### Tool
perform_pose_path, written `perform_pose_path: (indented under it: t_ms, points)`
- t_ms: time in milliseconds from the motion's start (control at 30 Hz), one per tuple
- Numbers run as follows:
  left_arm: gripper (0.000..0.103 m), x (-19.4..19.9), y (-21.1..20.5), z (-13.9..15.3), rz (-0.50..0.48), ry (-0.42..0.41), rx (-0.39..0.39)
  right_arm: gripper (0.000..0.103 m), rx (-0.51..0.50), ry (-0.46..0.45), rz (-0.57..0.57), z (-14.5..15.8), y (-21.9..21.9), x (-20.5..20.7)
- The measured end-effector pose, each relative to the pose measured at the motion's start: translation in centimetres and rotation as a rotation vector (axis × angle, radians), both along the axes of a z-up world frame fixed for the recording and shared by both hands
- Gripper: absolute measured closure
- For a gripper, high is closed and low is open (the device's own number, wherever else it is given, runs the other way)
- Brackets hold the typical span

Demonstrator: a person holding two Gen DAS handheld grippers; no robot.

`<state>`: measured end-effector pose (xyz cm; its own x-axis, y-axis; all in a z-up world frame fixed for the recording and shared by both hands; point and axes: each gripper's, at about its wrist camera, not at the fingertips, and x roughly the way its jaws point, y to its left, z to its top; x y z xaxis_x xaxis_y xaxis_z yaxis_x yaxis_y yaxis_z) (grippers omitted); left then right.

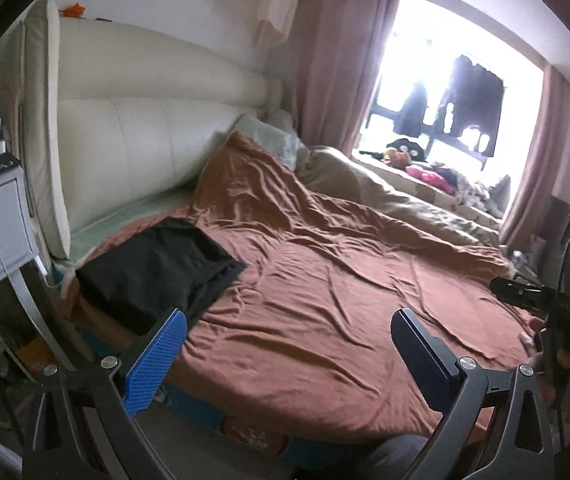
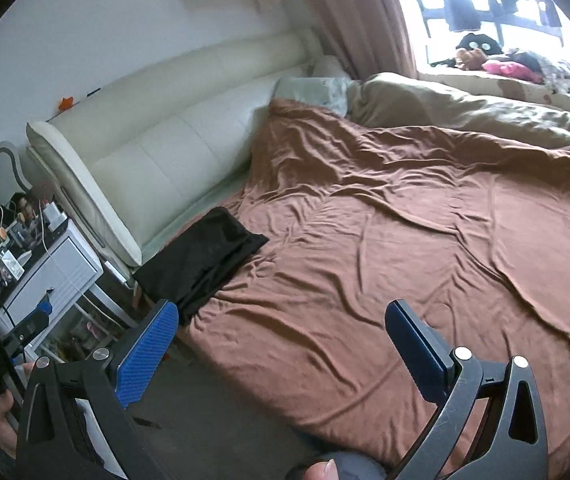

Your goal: Fold large clothes

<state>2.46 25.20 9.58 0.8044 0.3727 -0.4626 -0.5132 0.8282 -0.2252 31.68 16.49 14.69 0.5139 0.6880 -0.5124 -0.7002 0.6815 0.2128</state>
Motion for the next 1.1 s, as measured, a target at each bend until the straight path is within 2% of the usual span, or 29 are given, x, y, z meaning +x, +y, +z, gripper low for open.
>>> perform_pose_path:
  t_ms: [167,300,433,600,733,1100]
  points:
    - [0.001,-2.5,-2.7,-0.5,-0.045,-0.018,0.021,0.000,0.008,-0.043,-0.028,-0.3,-3.1,-4.5]
    - [0.001,-4.8,-4.5,-1.0,-0.080,-0.027,0.020,0.000,-0.031,-0.097,-0.055,-1.9,-5.2,-8.6]
    - [0.000,-7.0,-6.0,-1.3,-0.099,-0.043,0.017,0.000,-0.038,-0.103,-0.071,-2.8,-6.6,-11.0]
    - [0.000,-9.8,-8.8,-1.7,-0.109,-0.055,0.057,0.000,-0.040,-0.148,-0.094,-3.7,-8.3,-14.8]
    - [0.001,-12.1,-10.8,-2.3,-0.112,-0.064,0.084,0.000,-0.054,-0.161,-0.067,-4.7,-9.5,-17.5]
    - [0.000,-16.1,-16.3,-3.6,-0.109,-0.069,0.159,0.000,0.019,-0.182,-0.038,-6.8,-14.6,-21.8]
